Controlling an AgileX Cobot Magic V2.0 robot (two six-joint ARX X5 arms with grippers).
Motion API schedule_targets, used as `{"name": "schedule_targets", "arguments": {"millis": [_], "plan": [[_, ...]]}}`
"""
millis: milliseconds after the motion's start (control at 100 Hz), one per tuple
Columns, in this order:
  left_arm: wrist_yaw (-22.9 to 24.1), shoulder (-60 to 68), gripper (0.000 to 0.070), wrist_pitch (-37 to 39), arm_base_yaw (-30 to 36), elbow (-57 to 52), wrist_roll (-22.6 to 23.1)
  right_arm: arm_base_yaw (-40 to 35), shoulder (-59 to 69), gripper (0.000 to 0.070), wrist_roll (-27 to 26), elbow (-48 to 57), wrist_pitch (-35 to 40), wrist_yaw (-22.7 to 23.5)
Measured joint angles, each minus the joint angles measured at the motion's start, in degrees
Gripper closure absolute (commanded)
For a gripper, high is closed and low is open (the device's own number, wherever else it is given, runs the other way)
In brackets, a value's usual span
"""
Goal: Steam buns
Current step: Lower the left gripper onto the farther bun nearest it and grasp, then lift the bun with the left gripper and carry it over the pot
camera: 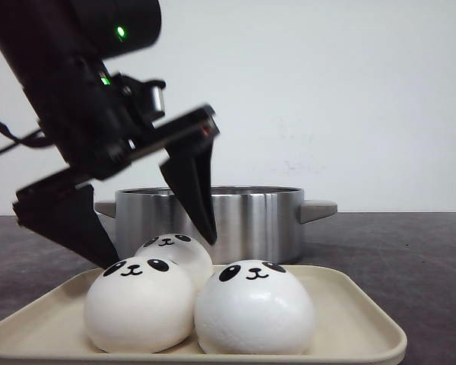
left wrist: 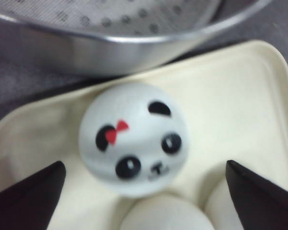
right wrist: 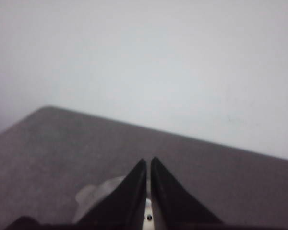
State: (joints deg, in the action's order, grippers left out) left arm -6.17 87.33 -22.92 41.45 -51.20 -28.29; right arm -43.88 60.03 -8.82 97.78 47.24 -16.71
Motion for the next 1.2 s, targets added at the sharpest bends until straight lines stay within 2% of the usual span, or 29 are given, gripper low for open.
{"name": "schedule_targets", "arguments": {"millis": [130, 320, 360, 390, 530, 550, 700, 810, 1010, 1110, 1200], "plan": [[0.37, 2.03, 0.0002, 1.97, 0.04, 0.0, -2.4, 0.0, -0.15, 0.0691, -0.02, 0.0, 0.46, 0.15], [1.6, 3.26, 0.0047, 2.01, 0.04, -0.09, -3.02, 0.0, -0.33, 0.0691, -0.02, 0.0, 0.46, 0.15], [1.77, 3.37, 0.0117, 2.01, 0.04, -0.2, -3.02, 0.0, -0.33, 0.0691, -0.02, 0.0, 0.46, 0.15], [1.92, 3.48, 0.0196, 2.01, 0.04, -0.24, -2.99, 0.0, -0.33, 0.0691, -0.02, 0.0, 0.46, 0.15], [2.21, 3.89, 0.0659, 1.77, 0.04, -0.24, -3.02, 0.0, -0.33, 0.0691, -0.02, 0.0, 0.52, 0.15], [2.21, 3.89, 0.07, 1.81, 0.04, -0.24, -3.04, 0.0, -0.33, 0.0691, -0.02, 0.0, 0.59, 0.15], [2.1, 3.87, 0.0695, 1.73, 0.04, -0.35, -3.26, 0.0, -0.33, 0.0691, -0.02, 0.0, 2.16, 0.15], [1.25, 2.82, 0.0695, -1.16, 0.24, -1.62, -3.26, 0.0, -0.33, 0.0691, -0.02, 0.0, 2.95, 0.15], [-4.33, -5.95, 0.0695, -2.49, 2.82, -7.02, -2.78, 0.0, -0.33, 0.0691, -0.02, 0.0, 2.89, 0.15], [-3.91, -10.47, 0.0695, -1.68, 3.74, -9.94, -2.71, 0.0, -0.33, 0.0691, -0.02, 0.0, 2.82, 0.15], [-0.66, -11.74, 0.0694, -1.64, 3.54, -13.09, -2.25, 0.0, -0.33, 0.0691, -0.02, 0.0, 2.82, 0.15]]}}
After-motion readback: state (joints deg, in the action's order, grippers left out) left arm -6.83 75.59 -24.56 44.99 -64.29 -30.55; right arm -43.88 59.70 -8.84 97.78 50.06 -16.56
